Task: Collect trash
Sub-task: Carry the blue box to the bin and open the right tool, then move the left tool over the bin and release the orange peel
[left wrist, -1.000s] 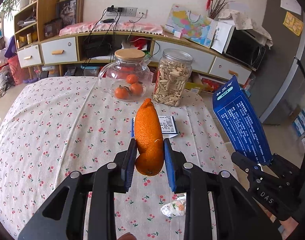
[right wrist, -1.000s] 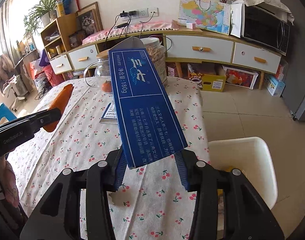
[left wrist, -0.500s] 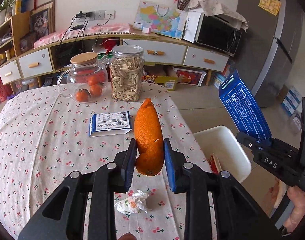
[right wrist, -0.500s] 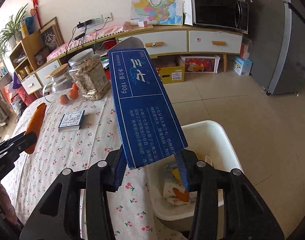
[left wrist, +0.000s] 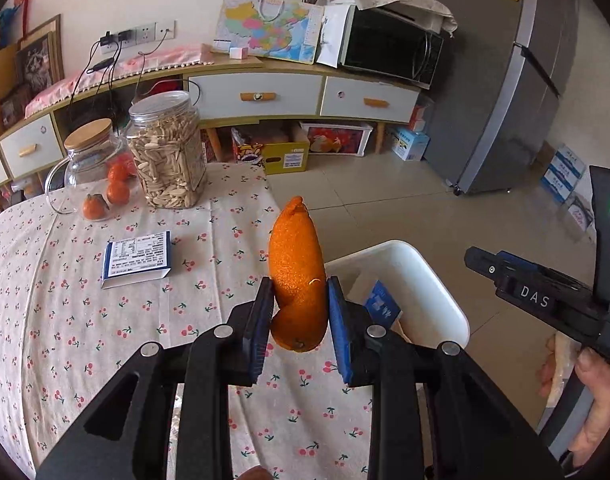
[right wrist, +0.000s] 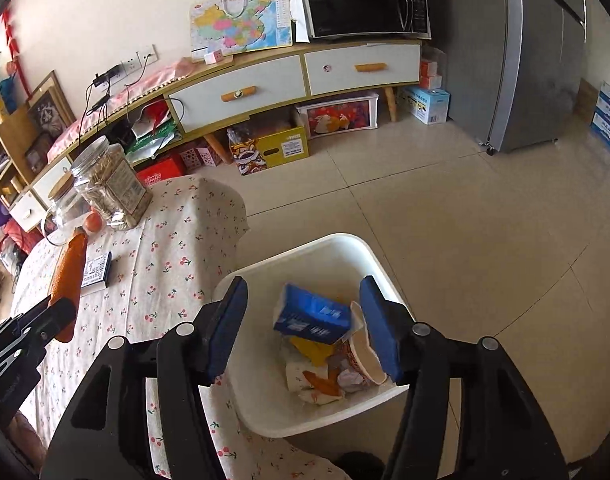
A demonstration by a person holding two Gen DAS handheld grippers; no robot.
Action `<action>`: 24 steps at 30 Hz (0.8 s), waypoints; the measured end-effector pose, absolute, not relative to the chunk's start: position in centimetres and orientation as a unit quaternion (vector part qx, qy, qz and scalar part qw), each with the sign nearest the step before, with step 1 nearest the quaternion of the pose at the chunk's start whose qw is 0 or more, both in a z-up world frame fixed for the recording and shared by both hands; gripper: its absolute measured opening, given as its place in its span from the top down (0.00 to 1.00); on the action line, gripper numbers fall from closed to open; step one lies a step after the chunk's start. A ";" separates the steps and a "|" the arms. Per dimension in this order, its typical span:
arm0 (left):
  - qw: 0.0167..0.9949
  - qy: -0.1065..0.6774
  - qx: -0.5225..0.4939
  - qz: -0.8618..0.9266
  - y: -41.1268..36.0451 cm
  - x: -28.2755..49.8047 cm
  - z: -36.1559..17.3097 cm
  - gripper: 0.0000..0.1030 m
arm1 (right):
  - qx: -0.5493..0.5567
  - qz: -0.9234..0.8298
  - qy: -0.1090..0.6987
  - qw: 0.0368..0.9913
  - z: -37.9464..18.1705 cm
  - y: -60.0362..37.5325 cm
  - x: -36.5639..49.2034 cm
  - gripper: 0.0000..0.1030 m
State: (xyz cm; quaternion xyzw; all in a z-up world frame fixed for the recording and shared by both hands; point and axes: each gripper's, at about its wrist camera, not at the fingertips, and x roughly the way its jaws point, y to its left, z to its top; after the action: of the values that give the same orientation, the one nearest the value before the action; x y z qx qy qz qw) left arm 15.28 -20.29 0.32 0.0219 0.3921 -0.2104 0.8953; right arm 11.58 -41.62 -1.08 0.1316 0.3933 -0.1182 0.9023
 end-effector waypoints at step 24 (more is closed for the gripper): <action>0.857 0.438 0.049 -0.267 -31.9 15.6 -3.2 0.72 | 0.195 -0.292 0.290 0.890 2.1 -50.9 5.8 0.07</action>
State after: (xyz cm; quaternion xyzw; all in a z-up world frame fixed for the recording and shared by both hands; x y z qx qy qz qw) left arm 15.62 -31.86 -3.19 0.0486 0.4381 -0.2666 0.8571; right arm 5.83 -50.90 2.11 0.1953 0.2902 -0.2921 0.8901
